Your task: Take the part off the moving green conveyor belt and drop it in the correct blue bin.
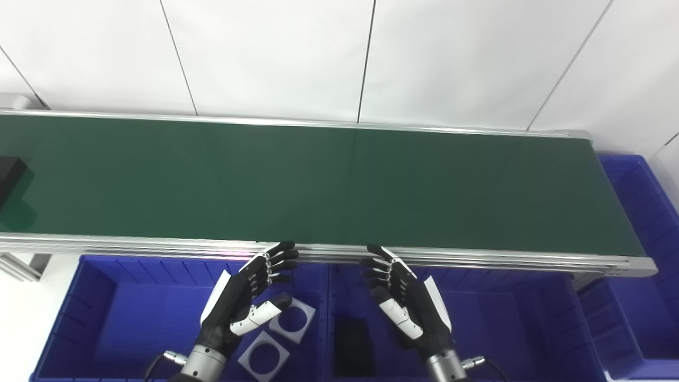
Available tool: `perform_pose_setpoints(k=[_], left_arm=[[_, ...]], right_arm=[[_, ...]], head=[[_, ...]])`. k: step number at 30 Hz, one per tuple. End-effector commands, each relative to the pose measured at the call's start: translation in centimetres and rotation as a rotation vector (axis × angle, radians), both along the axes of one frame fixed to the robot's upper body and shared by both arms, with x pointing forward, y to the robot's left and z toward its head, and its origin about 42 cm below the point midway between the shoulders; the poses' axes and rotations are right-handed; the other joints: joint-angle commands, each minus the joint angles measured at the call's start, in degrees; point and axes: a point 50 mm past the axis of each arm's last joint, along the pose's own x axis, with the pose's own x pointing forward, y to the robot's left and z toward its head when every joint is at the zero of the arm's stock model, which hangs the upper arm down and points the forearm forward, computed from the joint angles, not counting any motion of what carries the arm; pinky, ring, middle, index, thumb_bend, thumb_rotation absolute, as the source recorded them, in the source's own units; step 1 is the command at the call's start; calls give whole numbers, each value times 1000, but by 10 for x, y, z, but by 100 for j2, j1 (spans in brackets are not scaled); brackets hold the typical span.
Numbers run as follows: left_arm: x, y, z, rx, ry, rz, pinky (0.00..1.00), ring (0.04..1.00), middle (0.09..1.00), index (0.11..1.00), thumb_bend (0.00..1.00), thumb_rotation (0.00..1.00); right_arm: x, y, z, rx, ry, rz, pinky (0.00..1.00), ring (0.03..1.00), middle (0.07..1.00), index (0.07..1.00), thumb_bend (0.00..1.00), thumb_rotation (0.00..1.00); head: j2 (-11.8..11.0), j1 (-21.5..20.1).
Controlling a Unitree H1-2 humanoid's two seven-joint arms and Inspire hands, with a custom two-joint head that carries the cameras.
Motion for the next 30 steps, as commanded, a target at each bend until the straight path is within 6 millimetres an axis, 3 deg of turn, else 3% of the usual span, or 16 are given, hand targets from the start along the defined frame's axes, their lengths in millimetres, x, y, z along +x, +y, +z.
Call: perform_pose_setpoints(k=[1,25,30], left_arm=[[6,-1,7,-11,-54,7,716,785,820,840,815,654],[8,-3,0,-15,-56,-5,685,763,800,843,793,633],[8,-6,-4,-22,-42,1,682,761,794,838,806,617]], right_arm=[[6,2,12,19,-81,7,671,726,775,861,656,802],[8,0,6,21,-83,8,673,729,777,861,637,784],[8,-2,3,38,-79,13,674,734,787,869,626,771]], head=[[-4,1],[-167,398],[-347,895]])
